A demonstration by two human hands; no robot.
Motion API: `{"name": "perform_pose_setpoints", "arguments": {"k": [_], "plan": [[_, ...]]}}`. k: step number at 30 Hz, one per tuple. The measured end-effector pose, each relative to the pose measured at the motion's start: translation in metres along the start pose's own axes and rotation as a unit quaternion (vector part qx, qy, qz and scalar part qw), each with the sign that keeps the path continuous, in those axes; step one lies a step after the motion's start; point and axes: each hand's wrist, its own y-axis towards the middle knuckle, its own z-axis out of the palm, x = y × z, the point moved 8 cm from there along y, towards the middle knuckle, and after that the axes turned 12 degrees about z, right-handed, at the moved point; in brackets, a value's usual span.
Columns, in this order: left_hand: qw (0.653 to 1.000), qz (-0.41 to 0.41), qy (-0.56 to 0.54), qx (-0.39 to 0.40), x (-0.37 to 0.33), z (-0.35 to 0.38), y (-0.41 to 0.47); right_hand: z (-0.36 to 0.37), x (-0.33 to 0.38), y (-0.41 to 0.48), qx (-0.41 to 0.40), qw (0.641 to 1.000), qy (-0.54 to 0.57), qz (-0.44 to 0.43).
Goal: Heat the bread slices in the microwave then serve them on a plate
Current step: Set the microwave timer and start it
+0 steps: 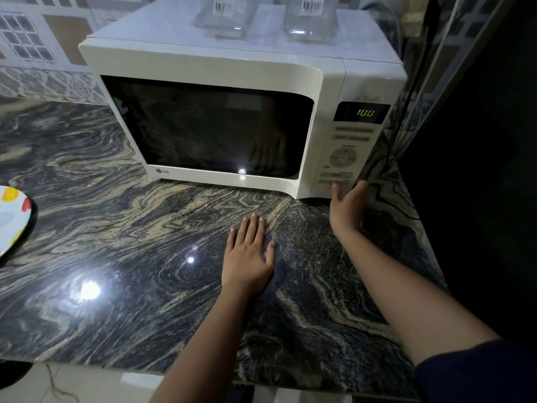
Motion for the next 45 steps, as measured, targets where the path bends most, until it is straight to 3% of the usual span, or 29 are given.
{"name": "perform_pose_setpoints", "arguments": {"k": [8,14,20,24,29,34,38,45], "plan": [[1.000,0.000,-0.009,0.004,0.000,0.001,0.000,-0.004,0.006,0.003,0.050,0.998,-0.029,0.019],[1.000,0.002,-0.022,0.004,-0.002,-0.005,-0.001,-0.019,0.024,-0.002,0.036,0.998,-0.050,0.026],[0.998,-0.002,-0.065,0.001,-0.002,-0.012,0.004,-0.058,0.084,-0.004,-0.005,0.998,0.012,-0.060],[0.979,0.007,-0.199,-0.044,-0.018,-0.040,0.026,-0.092,0.146,-0.011,-0.083,0.967,0.050,-0.237],[0.946,0.017,-0.275,-0.170,-0.048,-0.104,0.070,-0.091,0.204,-0.012,-0.066,0.933,-0.048,-0.351],[0.928,0.039,-0.302,-0.214,-0.069,-0.141,0.105,-0.062,0.217,-0.006,-0.018,0.899,-0.234,-0.369],[0.911,0.043,-0.330,-0.245,-0.073,-0.145,0.120,-0.061,0.213,-0.005,-0.063,0.883,-0.259,-0.387],[0.873,0.048,-0.380,-0.301,-0.081,-0.151,0.116,-0.059,0.213,-0.008,-0.062,0.886,-0.266,-0.374]]}}
